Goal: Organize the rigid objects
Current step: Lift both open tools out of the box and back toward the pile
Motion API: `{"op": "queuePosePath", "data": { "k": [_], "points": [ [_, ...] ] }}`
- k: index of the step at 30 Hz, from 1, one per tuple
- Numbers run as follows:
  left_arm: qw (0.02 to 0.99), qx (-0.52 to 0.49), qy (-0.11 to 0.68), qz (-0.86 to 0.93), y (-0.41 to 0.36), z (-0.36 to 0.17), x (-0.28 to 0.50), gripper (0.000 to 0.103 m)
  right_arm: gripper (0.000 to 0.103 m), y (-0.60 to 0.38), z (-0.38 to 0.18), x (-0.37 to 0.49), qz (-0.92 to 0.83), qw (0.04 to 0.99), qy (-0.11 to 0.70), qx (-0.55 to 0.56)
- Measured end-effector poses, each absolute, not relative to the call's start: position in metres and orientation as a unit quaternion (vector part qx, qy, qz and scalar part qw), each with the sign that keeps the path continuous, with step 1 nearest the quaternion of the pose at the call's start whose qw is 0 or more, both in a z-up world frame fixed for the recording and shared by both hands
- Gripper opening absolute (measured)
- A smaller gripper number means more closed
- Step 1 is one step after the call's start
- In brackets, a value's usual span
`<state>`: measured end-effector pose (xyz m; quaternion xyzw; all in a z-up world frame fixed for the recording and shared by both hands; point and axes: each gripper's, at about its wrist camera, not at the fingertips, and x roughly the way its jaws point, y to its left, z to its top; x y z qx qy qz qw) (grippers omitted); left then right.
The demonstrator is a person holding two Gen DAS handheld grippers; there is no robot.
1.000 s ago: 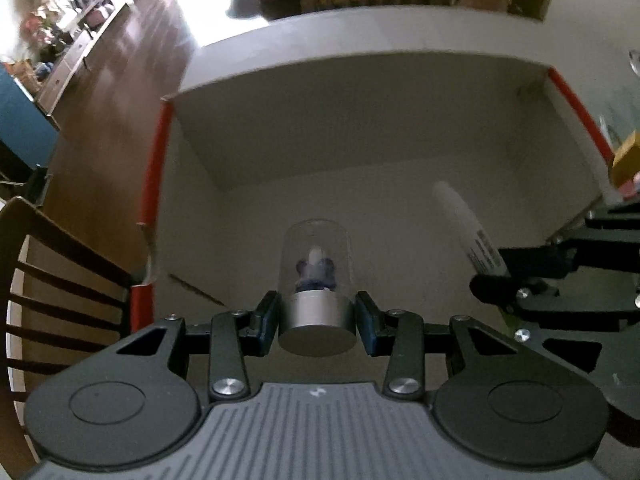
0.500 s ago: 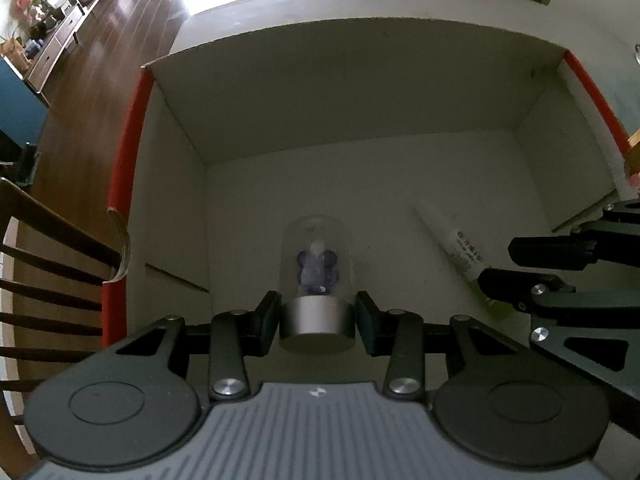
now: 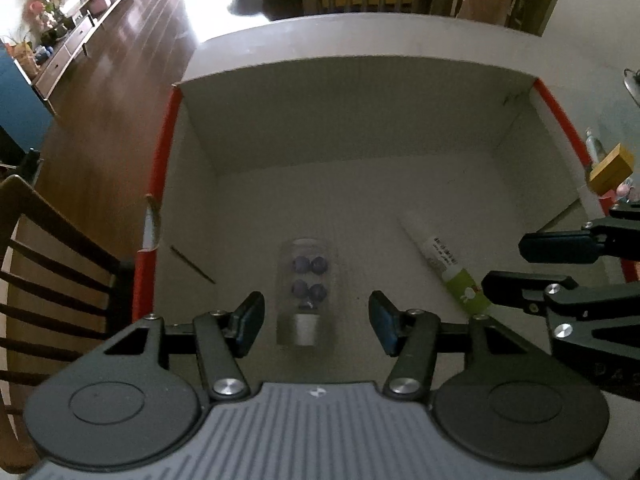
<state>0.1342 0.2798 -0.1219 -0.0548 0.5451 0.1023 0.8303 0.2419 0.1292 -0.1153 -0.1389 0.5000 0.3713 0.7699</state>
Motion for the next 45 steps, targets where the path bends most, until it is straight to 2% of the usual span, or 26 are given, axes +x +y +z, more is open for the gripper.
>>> {"op": "queuePosePath", "data": {
  "k": [14,28,32,34,39,42,45],
  "points": [
    [0.863,-0.065,0.487,0.118,0.265,-0.077,0.105,0.057,0.047,0.09,-0.077,0.22,0.385,0.796,0.455,-0.107],
    [0.894,-0.064,0.431,0.107,0.227,-0.025,0.065,0.057,0.066,0.047,-0.042,0.19,0.411,0.82,0.394,-0.064],
    [0.902,-0.06,0.414,0.107,0.217,-0.016,0.055,0.067,0.071,0.035,-0.036,0.183,0.41,0.829,0.378,-0.048],
    [0.905,-0.059,0.409,0.105,0.213,-0.014,0.051,0.067,0.076,0.028,-0.032,0.178,0.411,0.832,0.371,-0.042],
    [0.912,-0.063,0.392,0.104,0.203,-0.007,0.042,0.067,0.082,0.013,-0.026,0.168,0.413,0.84,0.35,-0.034],
    [0.917,-0.062,0.381,0.102,0.196,-0.004,0.037,0.075,0.086,0.004,-0.024,0.163,0.414,0.845,0.339,-0.027],
    [0.922,-0.056,0.368,0.105,0.189,-0.001,0.033,0.076,0.088,-0.003,-0.023,0.159,0.413,0.848,0.332,-0.025]
  ]
}}
